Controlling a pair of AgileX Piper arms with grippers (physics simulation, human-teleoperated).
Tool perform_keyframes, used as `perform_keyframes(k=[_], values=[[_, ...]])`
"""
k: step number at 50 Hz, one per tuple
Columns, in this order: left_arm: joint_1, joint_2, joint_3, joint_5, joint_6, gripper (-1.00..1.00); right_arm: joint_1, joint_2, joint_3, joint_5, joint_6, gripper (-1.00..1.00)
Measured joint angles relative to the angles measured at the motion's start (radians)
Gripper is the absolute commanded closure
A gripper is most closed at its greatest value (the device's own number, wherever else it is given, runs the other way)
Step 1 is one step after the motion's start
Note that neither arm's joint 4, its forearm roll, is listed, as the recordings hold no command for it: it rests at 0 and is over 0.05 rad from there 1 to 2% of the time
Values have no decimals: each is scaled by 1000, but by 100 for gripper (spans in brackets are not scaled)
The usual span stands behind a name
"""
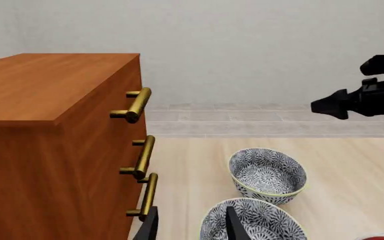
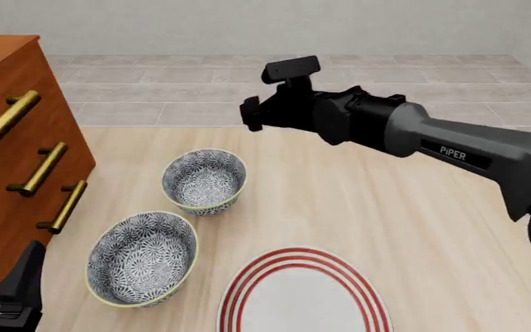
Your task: Pick up the bowl and put it in the front on the plate.
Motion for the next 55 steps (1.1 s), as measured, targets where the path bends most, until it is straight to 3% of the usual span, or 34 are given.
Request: perform_keyframes(k=[55], values=[[0,0,0,0,0,-100,14,231,-93,-9,47,-100]])
